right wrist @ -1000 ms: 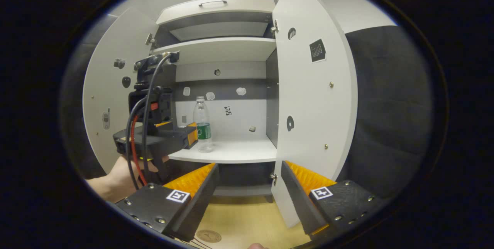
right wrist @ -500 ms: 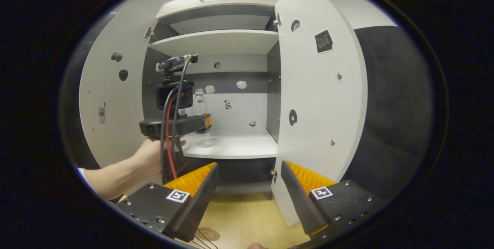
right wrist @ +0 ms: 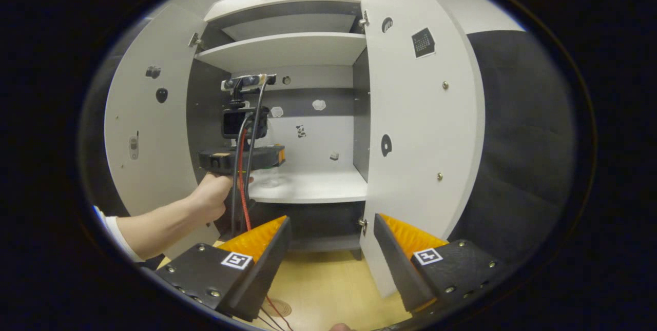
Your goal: Grasp the bottle in the cabinet with the left hand and place it on the coaster, then close the right door with the right hand and the left door with the left hand.
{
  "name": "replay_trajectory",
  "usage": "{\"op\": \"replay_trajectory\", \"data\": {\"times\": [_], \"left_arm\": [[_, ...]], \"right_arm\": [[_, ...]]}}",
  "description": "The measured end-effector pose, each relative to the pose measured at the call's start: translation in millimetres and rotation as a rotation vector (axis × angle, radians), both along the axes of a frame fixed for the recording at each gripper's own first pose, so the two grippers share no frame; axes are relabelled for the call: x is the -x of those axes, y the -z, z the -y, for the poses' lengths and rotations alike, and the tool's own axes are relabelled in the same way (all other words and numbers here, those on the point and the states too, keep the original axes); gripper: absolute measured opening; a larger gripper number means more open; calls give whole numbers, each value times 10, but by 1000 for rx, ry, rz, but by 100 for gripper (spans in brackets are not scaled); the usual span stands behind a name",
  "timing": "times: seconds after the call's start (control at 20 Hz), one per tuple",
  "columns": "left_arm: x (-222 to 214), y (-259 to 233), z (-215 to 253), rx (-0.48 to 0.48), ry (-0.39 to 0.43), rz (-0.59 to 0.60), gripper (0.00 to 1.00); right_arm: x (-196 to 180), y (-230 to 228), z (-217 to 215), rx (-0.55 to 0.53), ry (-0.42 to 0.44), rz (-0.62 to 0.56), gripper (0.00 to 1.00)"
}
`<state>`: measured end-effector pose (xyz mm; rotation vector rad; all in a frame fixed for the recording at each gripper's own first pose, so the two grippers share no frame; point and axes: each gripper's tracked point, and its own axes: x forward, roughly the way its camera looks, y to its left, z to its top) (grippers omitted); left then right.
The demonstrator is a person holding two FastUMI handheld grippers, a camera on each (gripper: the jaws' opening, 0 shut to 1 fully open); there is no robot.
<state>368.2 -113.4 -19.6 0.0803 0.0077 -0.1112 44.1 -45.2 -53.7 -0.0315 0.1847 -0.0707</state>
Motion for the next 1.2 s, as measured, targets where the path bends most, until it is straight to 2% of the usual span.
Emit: {"op": "replay_trajectory", "data": {"times": [0.1,0.5,0.6,0.8,0.95,1.2], "left_arm": [[67,-21,15,-4,2,0,82],[513,-213,37,21,19,43,80],[684,-204,24,37,20,36,82],[1080,-70,-53,36,4,58,81],[1406,73,-101,-2,-8,94,81],[1972,379,-144,-45,-15,85,81]], "right_arm": [[26,14,8,-10,0,-2,98],[167,66,20,-22,-15,-8,99],[220,72,29,-26,-19,-8,98],[351,123,71,-43,-18,-15,98],[445,187,128,-55,-18,-30,99],[601,280,254,-59,-10,-49,98]]}}
